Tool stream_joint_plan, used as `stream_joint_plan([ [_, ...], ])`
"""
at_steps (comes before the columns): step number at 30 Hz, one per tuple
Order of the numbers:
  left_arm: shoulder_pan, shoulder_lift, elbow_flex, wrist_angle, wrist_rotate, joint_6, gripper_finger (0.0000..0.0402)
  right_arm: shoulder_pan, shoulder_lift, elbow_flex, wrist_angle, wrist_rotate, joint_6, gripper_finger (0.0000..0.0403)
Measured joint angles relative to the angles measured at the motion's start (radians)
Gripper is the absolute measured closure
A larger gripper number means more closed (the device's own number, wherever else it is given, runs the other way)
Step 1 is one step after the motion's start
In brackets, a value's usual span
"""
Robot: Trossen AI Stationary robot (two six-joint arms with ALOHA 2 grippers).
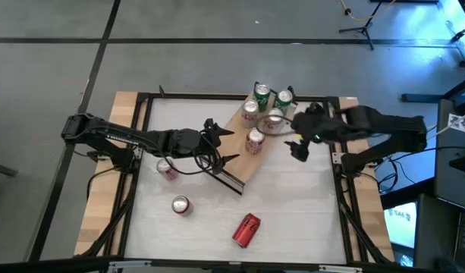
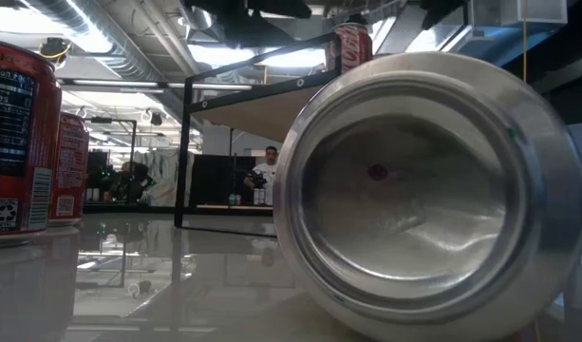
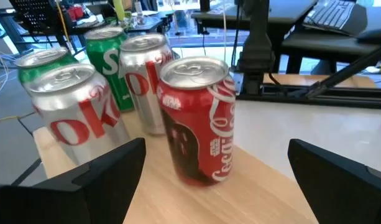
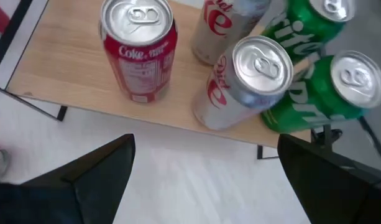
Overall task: Place canned beverage on shelf
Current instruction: Put the right red-white soda can on the shelf
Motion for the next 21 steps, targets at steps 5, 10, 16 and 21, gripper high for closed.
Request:
stream_joint_plan([
  [5,0.000,0.041,0.000,-0.001,-0.003,-0.050,0.0017,0.106,-0.113,-0.175,0.065,0.117,0.102,0.0015],
  [10,0.000,0.041,0.000,0.014,-0.012,-0.057,0.0017,0.154,-0.230,-0.383,0.226,0.203,0.158,0.0015],
  [16,0.000,0.042,0.000,0.039,-0.045,-0.056,0.0018,0.158,-0.310,-0.593,0.520,0.211,0.095,0.0015],
  [21,0.012,0.062,0.000,0.071,-0.058,-0.059,0.0034,0.158,-0.316,-0.681,0.636,0.174,0.043,0.0015],
])
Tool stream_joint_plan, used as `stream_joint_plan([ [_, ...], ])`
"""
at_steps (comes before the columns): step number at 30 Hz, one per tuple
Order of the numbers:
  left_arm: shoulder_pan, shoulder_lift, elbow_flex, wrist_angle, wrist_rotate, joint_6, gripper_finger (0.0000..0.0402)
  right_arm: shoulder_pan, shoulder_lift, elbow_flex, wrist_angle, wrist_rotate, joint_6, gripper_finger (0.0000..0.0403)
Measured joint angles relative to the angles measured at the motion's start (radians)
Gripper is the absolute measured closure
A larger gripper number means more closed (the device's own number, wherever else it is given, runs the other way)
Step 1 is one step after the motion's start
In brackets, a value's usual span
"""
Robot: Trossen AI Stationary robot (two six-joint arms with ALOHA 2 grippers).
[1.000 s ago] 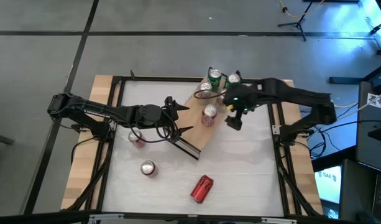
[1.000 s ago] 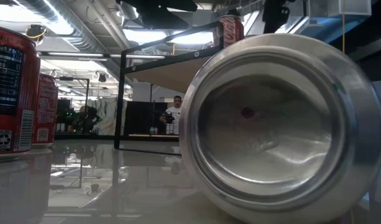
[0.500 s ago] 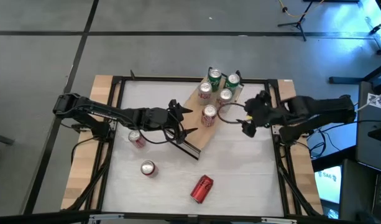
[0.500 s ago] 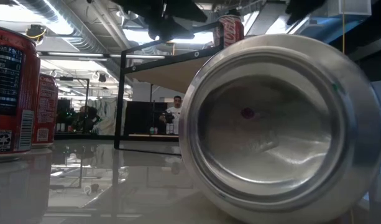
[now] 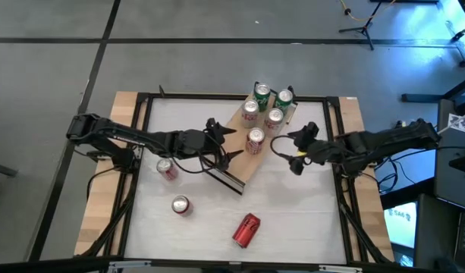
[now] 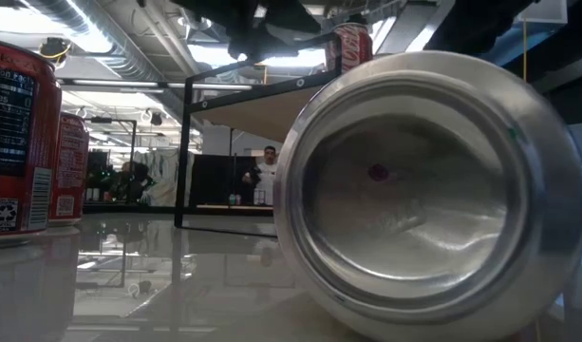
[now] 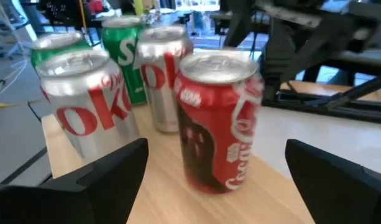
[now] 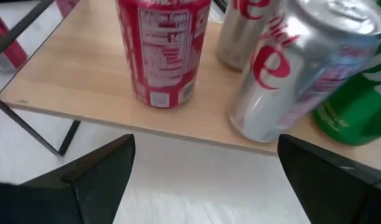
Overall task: Place canned beverage on shelf
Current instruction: Put the right red-white soda can on the shelf
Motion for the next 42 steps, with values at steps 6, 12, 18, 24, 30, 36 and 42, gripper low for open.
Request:
stream_joint_plan([
  [6,0.012,0.062,0.000,0.063,0.010,0.003,0.0060,0.000,0.012,-0.014,-0.004,-0.002,-0.011,0.0015],
  [12,0.019,0.082,0.000,0.083,0.012,0.000,0.0083,0.000,0.021,-0.014,0.011,0.008,-0.021,0.0015],
  [18,0.018,0.132,0.000,0.140,0.031,0.002,0.0097,0.000,0.041,-0.014,0.018,0.005,-0.026,0.0015],
  [24,0.023,0.186,0.000,0.181,0.033,0.002,0.0113,0.000,0.057,-0.014,0.018,-0.012,-0.069,0.0015],
  [30,0.043,0.210,-0.001,0.216,0.039,0.000,0.0126,0.000,0.075,-0.013,0.026,-0.012,-0.099,0.0015],
  [36,0.066,0.209,-0.001,0.245,0.068,-0.024,0.0142,0.000,0.091,-0.014,0.019,-0.018,-0.101,0.0015],
  [42,0.076,0.209,-0.001,0.244,0.090,-0.045,0.0156,0.000,0.103,-0.014,0.022,-0.030,-0.101,0.0015],
])
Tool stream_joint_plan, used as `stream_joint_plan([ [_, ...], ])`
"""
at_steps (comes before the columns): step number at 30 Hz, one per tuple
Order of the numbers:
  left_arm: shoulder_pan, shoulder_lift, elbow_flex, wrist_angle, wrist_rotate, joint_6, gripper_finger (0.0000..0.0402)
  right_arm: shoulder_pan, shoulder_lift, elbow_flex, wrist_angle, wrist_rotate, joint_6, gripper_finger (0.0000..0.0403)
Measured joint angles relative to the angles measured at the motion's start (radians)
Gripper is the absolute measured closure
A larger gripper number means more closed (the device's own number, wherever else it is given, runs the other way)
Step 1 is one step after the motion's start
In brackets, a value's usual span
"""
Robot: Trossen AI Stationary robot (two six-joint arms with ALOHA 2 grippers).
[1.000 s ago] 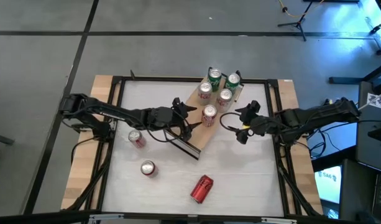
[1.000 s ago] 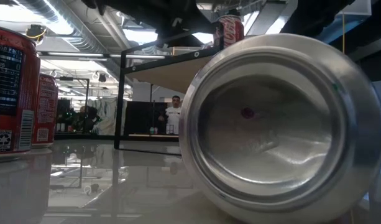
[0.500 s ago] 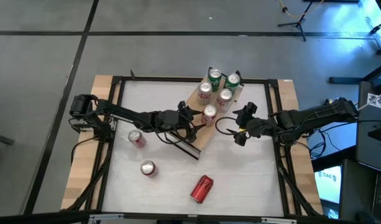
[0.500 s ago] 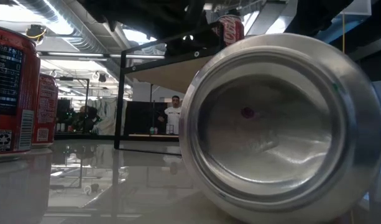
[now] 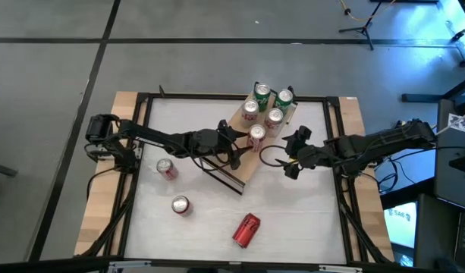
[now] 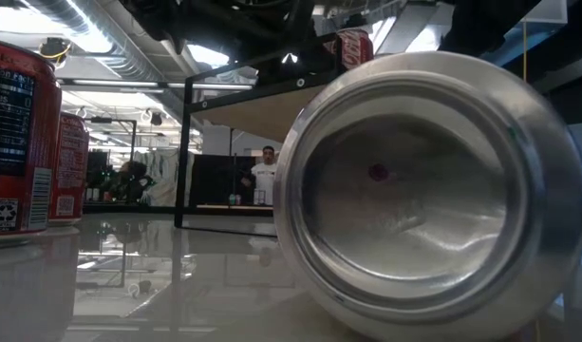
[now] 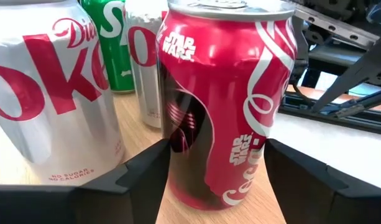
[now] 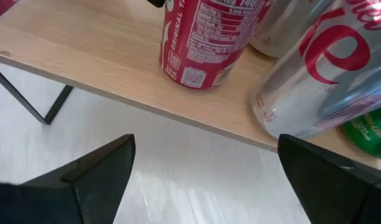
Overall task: Place canned beverage on shelf
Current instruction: Put the right red-white soda can on the shelf, then put the red-white soda can on the shelf aligned with the other red-white soda can
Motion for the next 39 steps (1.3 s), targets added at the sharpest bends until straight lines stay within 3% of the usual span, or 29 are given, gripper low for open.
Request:
stream_joint_plan([
  [8,-0.014,-0.022,-0.001,-0.045,-0.005,0.003,0.0159,0.000,-0.002,0.000,0.000,-0.007,-0.020,0.0015],
  [27,-0.014,-0.340,-0.001,-0.406,0.012,0.002,0.0157,0.000,-0.003,0.000,0.002,-0.008,-0.022,0.0015],
  [31,-0.014,-0.429,-0.001,-0.511,0.080,0.003,0.0135,0.000,-0.003,0.000,0.003,-0.008,-0.022,0.0015],
  [39,-0.014,-0.535,0.000,-0.741,0.075,0.001,0.0058,0.000,-0.003,0.000,0.003,-0.008,-0.022,0.0015],
])
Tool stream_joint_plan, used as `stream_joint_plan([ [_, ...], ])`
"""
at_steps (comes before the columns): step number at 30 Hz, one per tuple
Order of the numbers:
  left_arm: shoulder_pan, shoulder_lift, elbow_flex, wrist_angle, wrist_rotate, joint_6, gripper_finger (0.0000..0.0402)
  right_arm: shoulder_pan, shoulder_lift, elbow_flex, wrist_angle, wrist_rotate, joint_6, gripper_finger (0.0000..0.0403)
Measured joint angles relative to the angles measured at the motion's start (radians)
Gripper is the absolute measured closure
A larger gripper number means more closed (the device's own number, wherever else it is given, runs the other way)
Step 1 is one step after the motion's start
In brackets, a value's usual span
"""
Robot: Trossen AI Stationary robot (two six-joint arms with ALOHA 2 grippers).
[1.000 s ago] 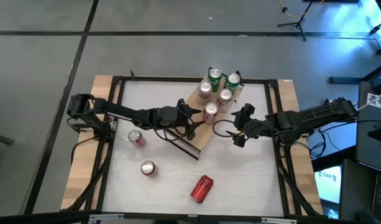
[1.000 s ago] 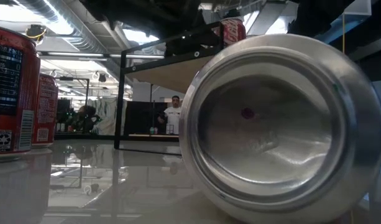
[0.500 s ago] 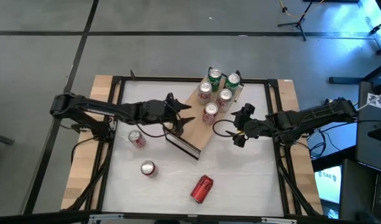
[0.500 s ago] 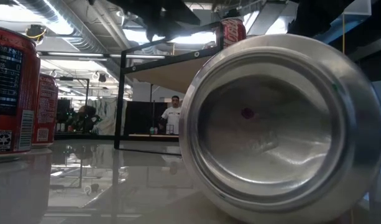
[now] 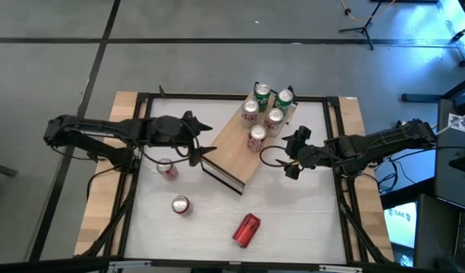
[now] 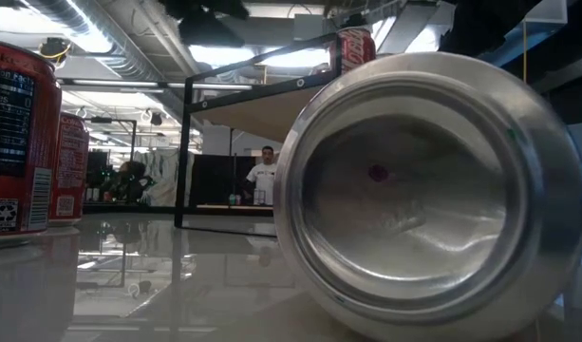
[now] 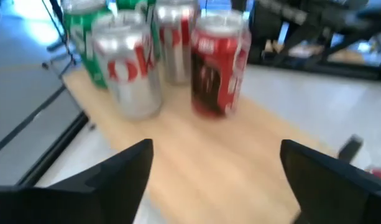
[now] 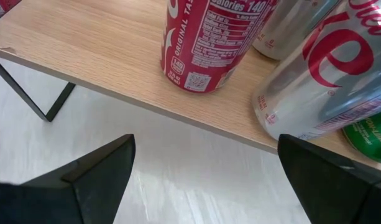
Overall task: Place canned beverage on shelf
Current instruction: Put the red-white soda can on the shelf aligned with the other red-white soda can
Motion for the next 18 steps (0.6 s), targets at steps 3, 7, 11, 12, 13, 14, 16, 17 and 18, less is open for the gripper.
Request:
stream_joint_plan([
  [3,0.000,-0.028,0.000,-0.093,-0.002,-0.013,0.0032,0.000,0.000,0.000,0.000,0.000,0.000,0.0015],
  [7,0.000,-0.057,0.000,-0.197,-0.002,-0.048,0.0012,0.000,0.000,0.000,0.000,0.000,0.000,0.0015],
  [11,0.000,-0.099,0.000,-0.281,0.004,-0.059,0.0009,0.000,0.000,0.000,0.000,0.000,0.000,0.0015],
  [12,0.000,-0.111,0.000,-0.297,0.005,-0.059,0.0009,0.000,0.000,0.000,0.000,0.000,0.000,0.0015],
  [13,0.000,-0.121,0.000,-0.303,0.005,-0.060,0.0008,0.000,0.000,0.000,0.000,0.000,0.000,0.0015],
  [14,0.000,-0.135,0.000,-0.316,0.005,-0.060,0.0008,0.000,0.000,0.000,0.000,0.000,0.000,0.0015],
  [16,0.000,-0.167,0.000,-0.347,0.005,-0.061,0.0008,0.000,0.000,0.000,0.000,0.000,0.000,0.0015],
  [17,0.000,-0.184,0.000,-0.347,0.005,-0.061,0.0008,0.000,0.000,0.000,0.000,0.000,0.000,0.0015],
  [18,0.000,-0.200,0.000,-0.357,0.005,-0.062,0.0008,0.000,0.000,0.000,0.000,0.000,0.000,0.0015],
])
